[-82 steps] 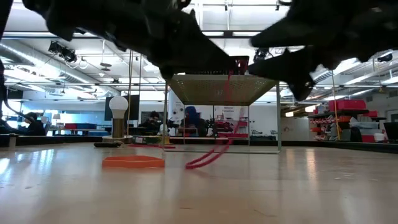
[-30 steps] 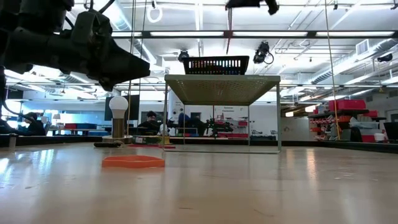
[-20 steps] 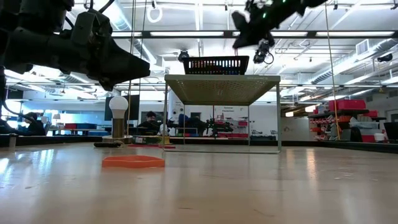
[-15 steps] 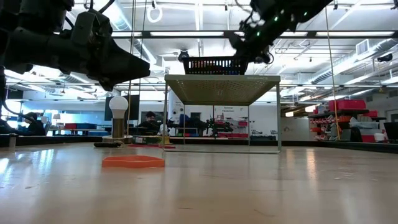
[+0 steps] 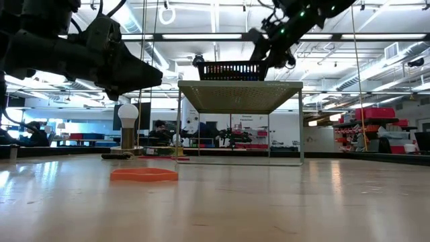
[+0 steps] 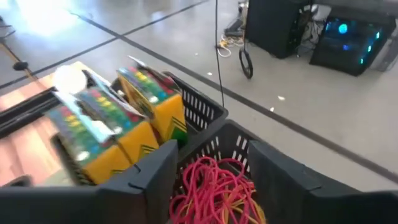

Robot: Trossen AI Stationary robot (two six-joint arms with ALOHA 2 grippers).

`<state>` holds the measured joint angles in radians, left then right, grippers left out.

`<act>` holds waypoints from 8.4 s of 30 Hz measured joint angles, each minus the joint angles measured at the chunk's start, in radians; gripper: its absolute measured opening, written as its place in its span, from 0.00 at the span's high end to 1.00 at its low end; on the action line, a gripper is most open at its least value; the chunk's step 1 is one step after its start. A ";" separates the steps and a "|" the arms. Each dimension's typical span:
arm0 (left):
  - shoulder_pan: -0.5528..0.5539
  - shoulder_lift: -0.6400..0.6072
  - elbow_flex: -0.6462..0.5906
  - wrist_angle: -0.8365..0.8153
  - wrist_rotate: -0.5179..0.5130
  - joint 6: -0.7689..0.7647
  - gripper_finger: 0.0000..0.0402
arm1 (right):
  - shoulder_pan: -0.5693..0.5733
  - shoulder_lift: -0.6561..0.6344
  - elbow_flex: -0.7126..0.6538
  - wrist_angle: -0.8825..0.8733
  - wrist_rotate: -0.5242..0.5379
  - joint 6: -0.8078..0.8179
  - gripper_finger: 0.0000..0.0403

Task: Pick & Place Office Desk Supplies
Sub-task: Put the black spring keychain into the bottom black bin on the shelf, then put the orange rubber band into the top right black bin on the shelf

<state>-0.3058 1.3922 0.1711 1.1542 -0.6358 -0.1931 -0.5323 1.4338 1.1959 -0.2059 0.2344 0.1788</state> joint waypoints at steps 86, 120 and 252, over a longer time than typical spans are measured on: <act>0.154 -0.358 0.127 -1.080 0.590 -0.091 0.97 | 1.003 -0.227 -0.294 -0.080 0.431 0.227 0.96; -0.034 0.165 0.264 -0.348 0.597 -0.514 0.96 | 0.947 0.419 -0.031 0.280 0.193 -0.563 0.61; -0.253 0.305 0.641 -1.116 0.248 -0.178 0.99 | 1.079 -0.111 -0.665 0.637 0.442 0.157 0.98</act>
<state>-0.5588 1.6976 0.8125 0.0383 -0.3873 -0.3712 0.5468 1.3224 0.5312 0.4312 0.6764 0.3354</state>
